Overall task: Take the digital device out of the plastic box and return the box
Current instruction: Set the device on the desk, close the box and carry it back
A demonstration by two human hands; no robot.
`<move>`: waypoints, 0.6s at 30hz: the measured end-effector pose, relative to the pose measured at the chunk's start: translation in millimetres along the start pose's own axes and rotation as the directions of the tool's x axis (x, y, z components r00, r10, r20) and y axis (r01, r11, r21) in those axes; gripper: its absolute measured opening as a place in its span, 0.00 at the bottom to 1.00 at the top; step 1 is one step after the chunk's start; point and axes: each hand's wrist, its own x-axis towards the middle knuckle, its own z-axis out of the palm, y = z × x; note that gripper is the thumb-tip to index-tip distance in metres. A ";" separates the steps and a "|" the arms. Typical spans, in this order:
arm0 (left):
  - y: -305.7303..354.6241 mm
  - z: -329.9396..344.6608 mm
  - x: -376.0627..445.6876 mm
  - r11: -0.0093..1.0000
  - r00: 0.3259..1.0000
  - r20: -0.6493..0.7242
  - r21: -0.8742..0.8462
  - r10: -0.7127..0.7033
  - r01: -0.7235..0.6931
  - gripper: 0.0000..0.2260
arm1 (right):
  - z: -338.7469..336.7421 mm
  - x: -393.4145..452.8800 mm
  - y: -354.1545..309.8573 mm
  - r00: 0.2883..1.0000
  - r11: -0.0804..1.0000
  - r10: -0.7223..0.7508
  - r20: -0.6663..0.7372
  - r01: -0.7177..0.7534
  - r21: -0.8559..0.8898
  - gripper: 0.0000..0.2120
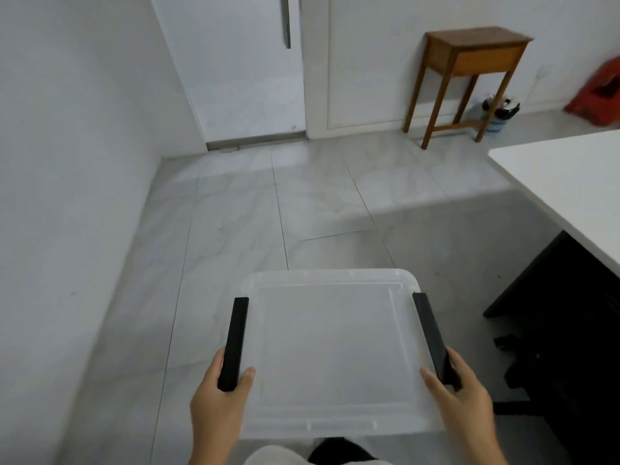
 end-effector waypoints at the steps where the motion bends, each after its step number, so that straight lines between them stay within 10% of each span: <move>1: 14.7 11.0 22.4 1.000 1.000 -0.002 -0.003 0.002 -0.002 0.21 | 7.6 25.5 -13.9 1.000 1.000 -0.017 0.000 0.017 -0.003 0.23; 18: 226.2 208.5 464.7 0.996 0.996 0.092 0.085 -0.001 -0.007 0.23 | 181.7 429.4 -226.6 0.988 0.996 0.083 -0.131 -0.080 0.030 0.25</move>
